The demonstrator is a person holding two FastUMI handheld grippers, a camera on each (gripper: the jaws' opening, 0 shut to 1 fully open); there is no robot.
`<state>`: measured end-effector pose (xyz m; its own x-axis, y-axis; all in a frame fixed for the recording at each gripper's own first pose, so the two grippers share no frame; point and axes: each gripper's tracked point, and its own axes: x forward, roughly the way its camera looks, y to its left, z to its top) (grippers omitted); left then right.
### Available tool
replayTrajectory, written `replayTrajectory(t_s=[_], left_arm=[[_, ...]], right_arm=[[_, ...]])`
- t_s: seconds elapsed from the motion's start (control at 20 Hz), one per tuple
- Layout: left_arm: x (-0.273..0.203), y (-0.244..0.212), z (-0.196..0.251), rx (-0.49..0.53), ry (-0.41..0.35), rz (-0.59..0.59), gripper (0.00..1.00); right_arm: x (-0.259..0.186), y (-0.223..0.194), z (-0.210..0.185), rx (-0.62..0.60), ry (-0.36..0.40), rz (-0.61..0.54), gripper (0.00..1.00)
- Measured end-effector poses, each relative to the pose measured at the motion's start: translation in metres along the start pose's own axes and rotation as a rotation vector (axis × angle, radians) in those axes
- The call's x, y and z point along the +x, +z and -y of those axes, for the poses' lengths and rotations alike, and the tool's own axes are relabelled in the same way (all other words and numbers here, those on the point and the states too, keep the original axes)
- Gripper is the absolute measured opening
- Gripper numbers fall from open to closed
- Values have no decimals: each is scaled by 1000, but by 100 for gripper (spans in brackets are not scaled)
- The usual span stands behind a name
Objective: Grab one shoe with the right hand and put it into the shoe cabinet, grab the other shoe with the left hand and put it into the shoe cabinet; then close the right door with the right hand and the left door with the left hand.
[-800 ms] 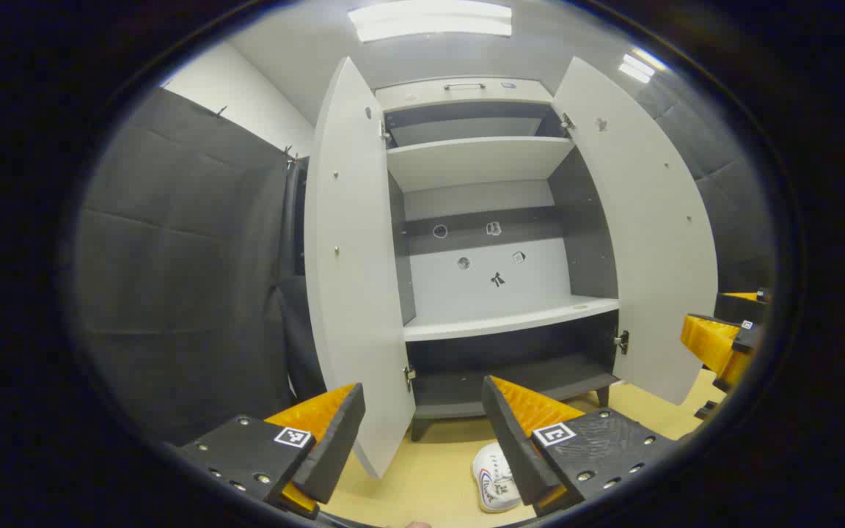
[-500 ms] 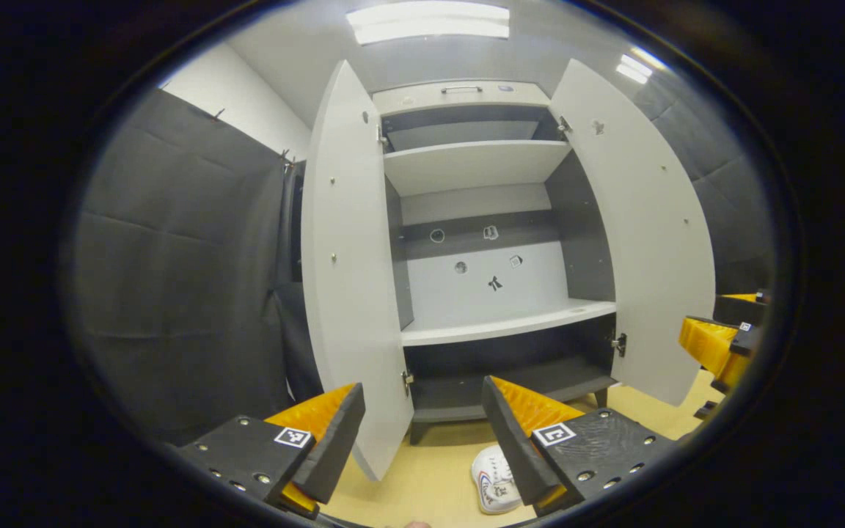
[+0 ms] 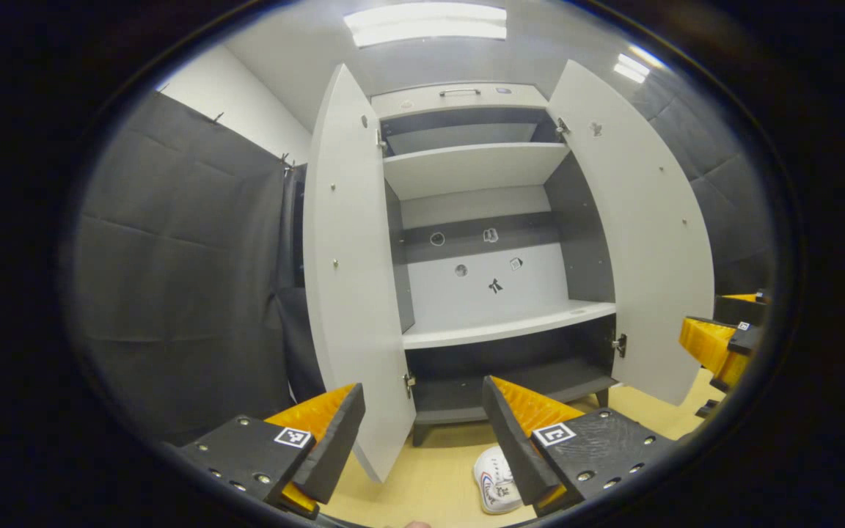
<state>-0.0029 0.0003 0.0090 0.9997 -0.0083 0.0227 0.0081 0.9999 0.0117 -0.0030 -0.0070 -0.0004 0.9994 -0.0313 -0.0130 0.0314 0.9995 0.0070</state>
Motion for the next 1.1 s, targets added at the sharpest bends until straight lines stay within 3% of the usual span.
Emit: replayTrajectory(t_s=[0.35, 0.6, 1.1], left_arm=[[-3, 6, -6, 4, 11, 4, 93], [-4, 10, -19, 23, 43, 4, 94], [-9, 4, -38, 39, 110, -22, 94]], right_arm=[[14, 1, -5, -1, 20, -15, 98], [45, -19, -20, -6, 84, -83, 98], [99, -134, -56, -7, 177, -400, 98]])
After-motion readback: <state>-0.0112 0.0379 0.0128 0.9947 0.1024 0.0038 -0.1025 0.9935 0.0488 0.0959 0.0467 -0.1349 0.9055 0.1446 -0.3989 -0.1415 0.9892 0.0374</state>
